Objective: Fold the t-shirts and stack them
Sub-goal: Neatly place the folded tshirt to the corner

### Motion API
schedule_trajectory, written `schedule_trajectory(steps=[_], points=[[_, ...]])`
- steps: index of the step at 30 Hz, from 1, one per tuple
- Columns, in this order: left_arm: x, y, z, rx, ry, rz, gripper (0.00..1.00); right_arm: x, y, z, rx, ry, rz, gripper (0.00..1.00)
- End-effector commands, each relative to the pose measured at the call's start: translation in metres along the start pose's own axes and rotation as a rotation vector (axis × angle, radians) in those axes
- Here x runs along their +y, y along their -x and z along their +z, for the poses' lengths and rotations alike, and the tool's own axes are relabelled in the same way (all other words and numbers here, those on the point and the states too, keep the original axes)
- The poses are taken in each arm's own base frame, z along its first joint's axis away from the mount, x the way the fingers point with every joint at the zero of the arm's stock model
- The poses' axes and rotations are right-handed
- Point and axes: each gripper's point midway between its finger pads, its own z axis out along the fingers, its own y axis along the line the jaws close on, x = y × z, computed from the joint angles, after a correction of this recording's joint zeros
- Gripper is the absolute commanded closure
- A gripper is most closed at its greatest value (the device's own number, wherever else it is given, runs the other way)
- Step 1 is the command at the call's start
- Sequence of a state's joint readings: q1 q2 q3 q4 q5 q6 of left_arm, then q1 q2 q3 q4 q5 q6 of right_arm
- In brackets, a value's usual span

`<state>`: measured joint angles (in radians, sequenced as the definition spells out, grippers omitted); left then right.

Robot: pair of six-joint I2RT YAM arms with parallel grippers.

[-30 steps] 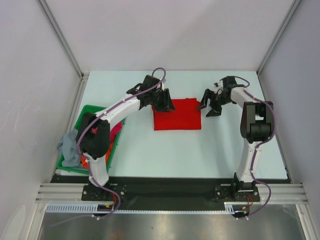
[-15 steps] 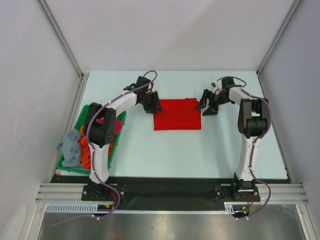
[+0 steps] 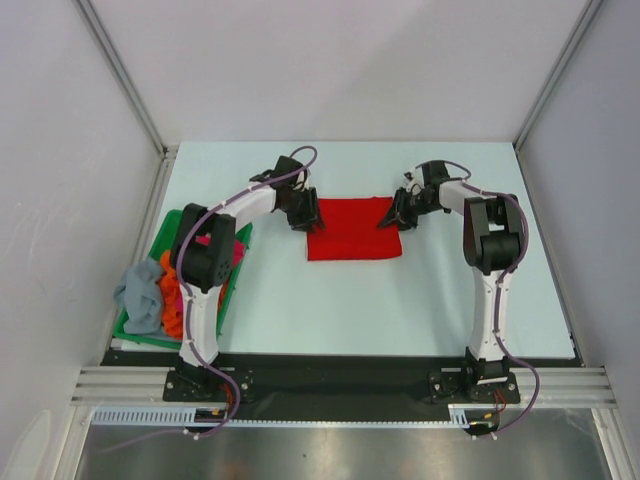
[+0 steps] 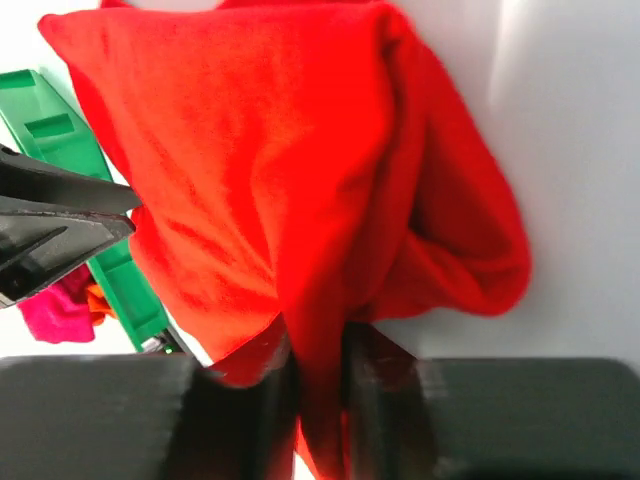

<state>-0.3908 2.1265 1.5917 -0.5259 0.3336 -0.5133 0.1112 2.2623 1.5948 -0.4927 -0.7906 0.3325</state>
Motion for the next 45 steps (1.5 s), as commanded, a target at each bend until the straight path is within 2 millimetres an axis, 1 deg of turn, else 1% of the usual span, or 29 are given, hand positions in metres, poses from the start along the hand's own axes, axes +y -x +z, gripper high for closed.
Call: schedule_trajectory(steps=[1, 2, 3, 5, 6, 7, 8, 9, 10, 11, 12, 13, 14, 15, 16, 17, 18, 19, 20, 21, 22, 23, 24, 27, 28, 30, 37, 41, 45], points=[[-0.006, 0.014, -0.013, -0.046, -0.008, 0.046, 0.56, -0.028, 0.008, 0.007, -0.032, -0.132, 0.031, 0.80], [-0.008, 0.014, -0.014, -0.048, -0.012, 0.050, 0.56, -0.026, 0.018, 0.002, -0.058, -0.169, 0.007, 0.87], [-0.012, 0.016, -0.021, -0.062, -0.020, 0.057, 0.56, -0.028, 0.022, -0.002, -0.065, -0.195, -0.010, 1.00], [-0.017, 0.020, -0.031, -0.080, -0.031, 0.071, 0.56, -0.034, 0.029, -0.014, -0.087, -0.286, -0.010, 1.00], [-0.018, 0.021, -0.035, -0.088, -0.030, 0.076, 0.56, -0.029, 0.042, -0.023, -0.117, -0.306, -0.047, 1.00], [-0.025, 0.025, -0.048, -0.112, -0.041, 0.092, 0.56, -0.031, 0.043, -0.029, -0.117, -0.347, -0.048, 1.00], [-0.027, 0.026, -0.054, -0.124, -0.042, 0.097, 0.56, -0.041, 0.052, -0.037, -0.147, -0.430, -0.060, 1.00], [-0.028, 0.026, -0.060, -0.131, -0.040, 0.104, 0.56, -0.033, 0.069, -0.049, -0.192, -0.465, -0.097, 1.00], [-0.036, 0.028, -0.077, -0.162, -0.057, 0.120, 0.56, -0.040, 0.071, -0.058, -0.188, -0.523, -0.109, 1.00], [-0.038, 0.028, -0.084, -0.176, -0.061, 0.126, 0.56, -0.050, 0.081, -0.068, -0.213, -0.609, -0.128, 1.00], [-0.038, 0.023, -0.090, -0.178, -0.062, 0.126, 0.56, -0.055, 0.088, -0.075, -0.223, -0.646, -0.144, 1.00], [-0.040, 0.020, -0.096, -0.187, -0.067, 0.132, 0.56, -0.053, 0.103, -0.090, -0.259, -0.675, -0.160, 1.00], [-0.045, 0.020, -0.111, -0.215, -0.082, 0.142, 0.56, -0.060, 0.110, -0.099, -0.267, -0.725, -0.194, 1.00], [-0.040, 0.011, -0.111, -0.203, -0.075, 0.141, 0.56, -0.075, 0.114, -0.098, -0.252, -0.756, -0.191, 1.00], [-0.040, 0.007, -0.116, -0.203, -0.078, 0.142, 0.56, -0.072, 0.130, -0.115, -0.285, -0.769, -0.205, 1.00], [-0.044, 0.004, -0.128, -0.221, -0.090, 0.150, 0.56, -0.083, 0.137, -0.123, -0.285, -0.827, -0.231, 1.00], [-0.037, -0.009, -0.125, -0.198, -0.083, 0.140, 0.56, -0.097, 0.142, -0.125, -0.279, -0.861, -0.245, 1.00], [-0.037, -0.014, -0.130, -0.203, -0.090, 0.140, 0.56, -0.095, 0.157, -0.134, -0.322, -0.882, -0.267, 1.00], [-0.036, -0.020, -0.131, -0.198, -0.094, 0.138, 0.56, -0.106, 0.167, -0.149, -0.342, -0.936, -0.281, 1.00], [-0.032, -0.031, -0.137, -0.201, -0.097, 0.136, 0.56, -0.107, 0.174, -0.150, -0.357, -0.945, -0.288, 1.00], [-0.030, -0.036, -0.140, -0.206, -0.094, 0.129, 0.57, -0.133, 0.176, -0.155, -0.343, -0.963, -0.256, 1.00], [-0.028, -0.042, -0.143, -0.213, -0.095, 0.129, 0.57, -0.138, 0.189, -0.174, -0.387, -1.006, -0.260, 1.00], [-0.024, -0.055, -0.149, -0.221, -0.099, 0.122, 0.57, -0.149, 0.191, -0.178, -0.383, -1.042, -0.263, 1.00], [-0.005, -0.088, -0.146, -0.122, -0.026, 0.106, 0.59, -0.163, 0.201, -0.196, -0.414, -1.124, -0.295, 1.00], [-0.005, -0.095, -0.144, -0.110, -0.019, 0.127, 0.59, -0.166, 0.202, -0.207, -0.428, -1.187, -0.295, 1.00], [0.003, -0.110, -0.136, -0.070, -0.015, 0.142, 0.59, -0.170, 0.207, -0.217, -0.449, -1.237, -0.310, 1.00], [-0.008, -0.112, -0.122, -0.005, -0.054, 0.179, 0.59, -0.191, 0.233, -0.248, -0.529, -1.361, -0.359, 1.00], [-0.002, -0.120, -0.115, 0.026, -0.042, 0.177, 0.59, -0.208, 0.239, -0.259, -0.516, -1.400, -0.393, 1.00], [-0.001, -0.117, -0.112, 0.028, -0.034, 0.171, 0.59, -0.217, 0.251, -0.272, -0.553, -1.437, -0.446, 1.00]])
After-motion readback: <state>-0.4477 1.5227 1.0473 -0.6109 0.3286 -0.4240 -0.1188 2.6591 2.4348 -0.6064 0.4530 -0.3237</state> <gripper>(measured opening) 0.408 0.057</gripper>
